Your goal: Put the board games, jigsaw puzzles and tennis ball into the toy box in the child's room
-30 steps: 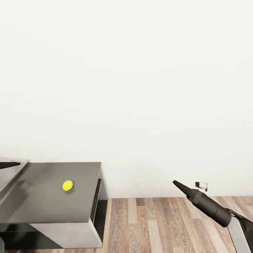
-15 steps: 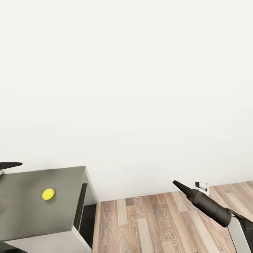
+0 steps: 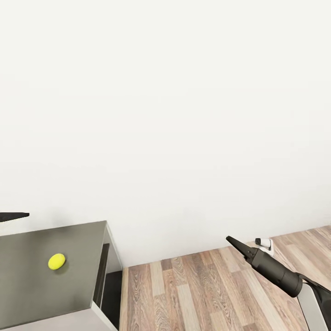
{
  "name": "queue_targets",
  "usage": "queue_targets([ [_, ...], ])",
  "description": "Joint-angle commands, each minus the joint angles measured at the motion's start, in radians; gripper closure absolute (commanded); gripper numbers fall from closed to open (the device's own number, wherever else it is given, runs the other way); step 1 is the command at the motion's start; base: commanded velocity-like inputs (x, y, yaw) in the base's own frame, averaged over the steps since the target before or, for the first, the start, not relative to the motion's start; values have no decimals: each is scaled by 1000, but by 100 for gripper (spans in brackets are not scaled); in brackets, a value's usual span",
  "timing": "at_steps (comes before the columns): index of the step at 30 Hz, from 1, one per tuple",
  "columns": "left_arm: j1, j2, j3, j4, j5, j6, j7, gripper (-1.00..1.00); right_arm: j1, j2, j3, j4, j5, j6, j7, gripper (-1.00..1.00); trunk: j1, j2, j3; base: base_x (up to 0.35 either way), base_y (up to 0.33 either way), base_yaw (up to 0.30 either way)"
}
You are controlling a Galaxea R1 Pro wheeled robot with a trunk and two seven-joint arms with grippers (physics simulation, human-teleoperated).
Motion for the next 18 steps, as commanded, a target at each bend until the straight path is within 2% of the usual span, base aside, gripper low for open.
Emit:
queue_targets([
  [1, -1, 0, 0, 0, -1, 11, -4, -100, -1, 0, 0, 0, -3, 6, 1, -100, 1, -2, -2, 0, 4, -9],
  [7, 0, -2, -3, 0, -3, 11, -4, -100, -1, 0, 0, 0, -3, 5, 1, -100, 1, -2, -2, 0, 2, -4],
  [10, 2, -13, -7, 0, -6, 18, -4, -100, -1, 0, 0, -2, -3, 5, 1, -100, 1, -2, -2, 0, 0, -1],
  [13, 5, -36, -9, 1, -11, 25, -4, -100, -1, 1, 0, -2, -3, 4, 0, -100, 1, -2, -2, 0, 0, 0],
  [16, 6, -70, -11, 3, -28, 31, -4, -100, -1, 5, 1, -3, -1, 3, -6, -100, 1, -2, -2, 0, 0, 0],
  [18, 7, -100, -11, 5, -64, 42, -4, -100, -1, 8, 5, -3, 1, 3, -23, -100, 1, -2, -2, 0, 0, 0],
])
